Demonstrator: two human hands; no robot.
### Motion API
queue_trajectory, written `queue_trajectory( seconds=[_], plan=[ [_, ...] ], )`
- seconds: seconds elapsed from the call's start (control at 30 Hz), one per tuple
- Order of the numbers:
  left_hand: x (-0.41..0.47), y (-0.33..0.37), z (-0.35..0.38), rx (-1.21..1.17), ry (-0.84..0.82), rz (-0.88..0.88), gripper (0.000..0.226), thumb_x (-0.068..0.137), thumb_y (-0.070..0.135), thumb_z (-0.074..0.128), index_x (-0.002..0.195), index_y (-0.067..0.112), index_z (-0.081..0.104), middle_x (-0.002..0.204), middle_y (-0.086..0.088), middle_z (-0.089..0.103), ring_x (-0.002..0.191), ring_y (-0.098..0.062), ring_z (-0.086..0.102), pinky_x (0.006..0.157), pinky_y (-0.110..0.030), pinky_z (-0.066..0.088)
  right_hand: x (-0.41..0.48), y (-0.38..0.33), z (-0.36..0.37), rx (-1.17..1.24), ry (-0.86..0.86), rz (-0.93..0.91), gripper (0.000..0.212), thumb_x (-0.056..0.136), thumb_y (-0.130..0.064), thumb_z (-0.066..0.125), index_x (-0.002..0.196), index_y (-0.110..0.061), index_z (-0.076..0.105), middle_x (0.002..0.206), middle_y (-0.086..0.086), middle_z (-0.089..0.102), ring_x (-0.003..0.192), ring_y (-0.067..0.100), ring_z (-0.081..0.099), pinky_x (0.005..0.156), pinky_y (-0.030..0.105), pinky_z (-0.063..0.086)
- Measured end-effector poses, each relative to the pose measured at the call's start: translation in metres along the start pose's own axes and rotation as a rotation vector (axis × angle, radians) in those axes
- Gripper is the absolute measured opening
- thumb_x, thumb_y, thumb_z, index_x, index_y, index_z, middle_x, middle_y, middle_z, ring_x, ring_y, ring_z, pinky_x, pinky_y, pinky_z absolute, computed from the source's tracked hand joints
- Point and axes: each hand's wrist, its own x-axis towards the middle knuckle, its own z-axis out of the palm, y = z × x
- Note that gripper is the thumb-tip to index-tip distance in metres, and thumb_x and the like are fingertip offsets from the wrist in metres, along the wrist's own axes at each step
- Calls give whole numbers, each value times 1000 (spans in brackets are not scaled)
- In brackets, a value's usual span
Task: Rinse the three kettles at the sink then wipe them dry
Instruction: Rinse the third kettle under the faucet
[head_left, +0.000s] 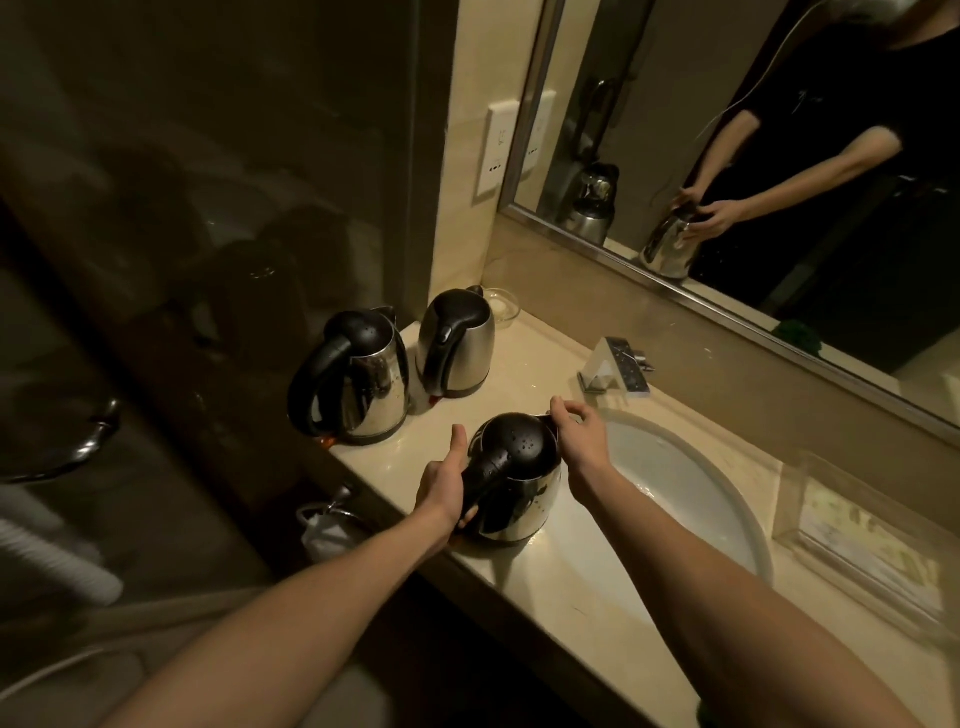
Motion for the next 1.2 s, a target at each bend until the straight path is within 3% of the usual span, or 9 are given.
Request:
queue_trajectory(
  seconds=[0.07, 0.13, 0.2, 0.33, 0.53, 0.8, 0.97, 1.2],
  plan=[
    [1, -6, 0, -13, 4, -1, 88, 84, 84, 29, 98, 6, 68, 54, -5, 54, 37, -13, 46, 37, -22, 33, 2, 3, 3, -2, 4, 16, 39, 97, -37, 60, 123, -8, 58, 120, 13, 65, 115, 26, 59, 101, 39, 46],
    [4, -13, 0, -23, 3, -8, 100, 88, 81, 29, 123, -6, 62, 53, -5, 53, 39, -14, 45, 38, -23, 34, 3, 6, 4, -2, 12, 30, 42, 97, -39, 59, 124, -7, 57, 121, 14, 64, 116, 27, 58, 106, 42, 45],
    [4, -18, 2, -26, -5, -15, 106, 85, 84, 29, 128, -8, 57, 58, -6, 53, 41, -14, 46, 38, -23, 35, 4, 10, 3, 4, 15, 36, 42, 98, -39, 59, 124, -6, 58, 121, 15, 64, 116, 28, 58, 107, 43, 44],
    [7, -20, 4, -15, 3, -11, 113, 65, 95, 31, 115, -1, 61, 75, -11, 57, 49, -16, 50, 38, -21, 36, 5, 16, 1, 23, 20, 49, 41, 97, -40, 59, 118, -5, 61, 119, 15, 64, 116, 29, 58, 107, 45, 44],
    [8, -19, 5, 69, 0, -7, 83, 85, 84, 31, 83, 5, 56, 70, -10, 56, 47, -17, 52, 38, -21, 37, 6, 26, -3, 57, 62, 55, 30, 98, -37, 59, 114, -11, 58, 117, 10, 65, 112, 23, 59, 106, 41, 44],
    [10, -21, 1, 164, -27, 12, 80, 91, 80, 26, 79, 8, 61, 56, -5, 54, 43, -16, 50, 44, -25, 40, 6, 33, -4, 72, 67, 70, 38, 98, -40, 59, 123, -13, 56, 123, 8, 61, 116, 24, 57, 104, 39, 45],
    [11, -16, 2, 271, 15, 38, 82, 95, 75, 24, 77, 5, 63, 56, -8, 56, 48, -21, 53, 50, -27, 44, 4, 31, -6, 81, 44, 54, 39, 99, -39, 57, 125, -10, 56, 122, 9, 62, 113, 22, 57, 94, 32, 44],
    [9, -14, 1, 339, 12, 74, 79, 98, 69, 24, 87, 2, 65, 64, -10, 58, 53, -21, 56, 51, -28, 46, -4, 34, -9, 8, 61, 44, 41, 100, -37, 53, 127, -7, 58, 124, 10, 63, 116, 25, 58, 103, 41, 46]
  ],
)
